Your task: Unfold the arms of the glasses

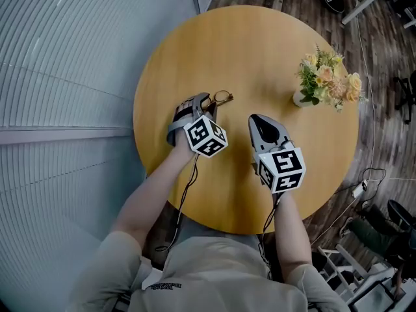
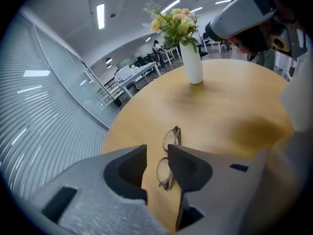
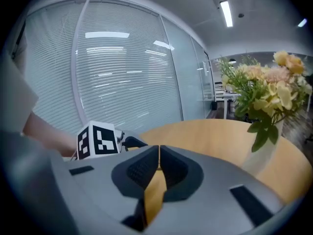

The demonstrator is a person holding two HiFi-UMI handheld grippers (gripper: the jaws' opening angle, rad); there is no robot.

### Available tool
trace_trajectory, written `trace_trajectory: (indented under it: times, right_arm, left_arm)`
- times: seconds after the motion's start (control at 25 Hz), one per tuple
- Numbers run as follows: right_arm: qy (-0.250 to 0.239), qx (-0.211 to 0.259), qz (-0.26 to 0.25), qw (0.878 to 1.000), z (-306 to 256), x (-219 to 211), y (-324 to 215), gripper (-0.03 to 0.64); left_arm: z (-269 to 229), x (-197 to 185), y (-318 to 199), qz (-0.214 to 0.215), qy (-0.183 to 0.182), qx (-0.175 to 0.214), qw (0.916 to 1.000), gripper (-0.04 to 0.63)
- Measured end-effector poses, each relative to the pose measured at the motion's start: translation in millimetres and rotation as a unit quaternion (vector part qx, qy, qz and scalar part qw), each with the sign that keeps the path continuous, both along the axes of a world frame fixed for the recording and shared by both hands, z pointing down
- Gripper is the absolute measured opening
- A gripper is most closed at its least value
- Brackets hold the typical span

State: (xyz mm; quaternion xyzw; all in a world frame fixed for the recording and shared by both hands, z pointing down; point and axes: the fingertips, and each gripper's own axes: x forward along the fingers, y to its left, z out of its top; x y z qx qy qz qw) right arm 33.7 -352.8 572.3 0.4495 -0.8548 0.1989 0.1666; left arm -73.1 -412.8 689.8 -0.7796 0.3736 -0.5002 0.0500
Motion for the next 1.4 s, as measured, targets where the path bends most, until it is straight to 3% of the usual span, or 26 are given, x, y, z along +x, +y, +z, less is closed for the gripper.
trace_trajectory:
  times: [0.32, 0.48, 0.64, 0.8, 0.92, 1.08, 1.2, 1.4]
  right_arm:
    - [-0.022, -0.036, 0.007, 0.999, 30, 4, 6, 0.031]
    - [-0.026, -0.052, 0.011, 0.998, 43, 9, 14, 0.032]
    - [-0.032, -0.059, 0.016, 0.998, 48, 16, 22, 0.032]
    - [-0.030, -0.066, 0.019, 0.997, 53, 21, 30, 0.031]
    - [-0.031, -0.065, 0.019, 0.997, 50, 24, 34, 0.031]
    - [-0.030, -0.057, 0.016, 0.998, 42, 27, 38, 0.031]
    - [-0.032, -0.046, 0.018, 0.998, 30, 30, 40, 0.031]
    - [-0.034, -0.011, 0.021, 0.999, -7, 39, 39, 0.032]
  left_arm:
    - [57, 4, -4, 0.034, -0.058, -0.052, 0.9964, 0.146]
    - [70, 6, -9, 0.032, -0.061, -0.057, 0.9960, 0.146]
    - [73, 5, -13, 0.027, -0.057, -0.046, 0.9969, 0.132]
    - [68, 9, -21, 0.038, -0.066, 0.000, 0.9971, 0.062]
    - [67, 9, -22, 0.036, -0.067, 0.011, 0.9970, 0.051]
    - [58, 10, -21, 0.020, -0.050, 0.009, 0.9985, 0.041]
    - [27, 15, -20, 0.013, -0.021, 0.038, 0.9990, 0.040]
    - [-46, 23, -12, -0.014, 0.079, 0.072, 0.9942, 0.040]
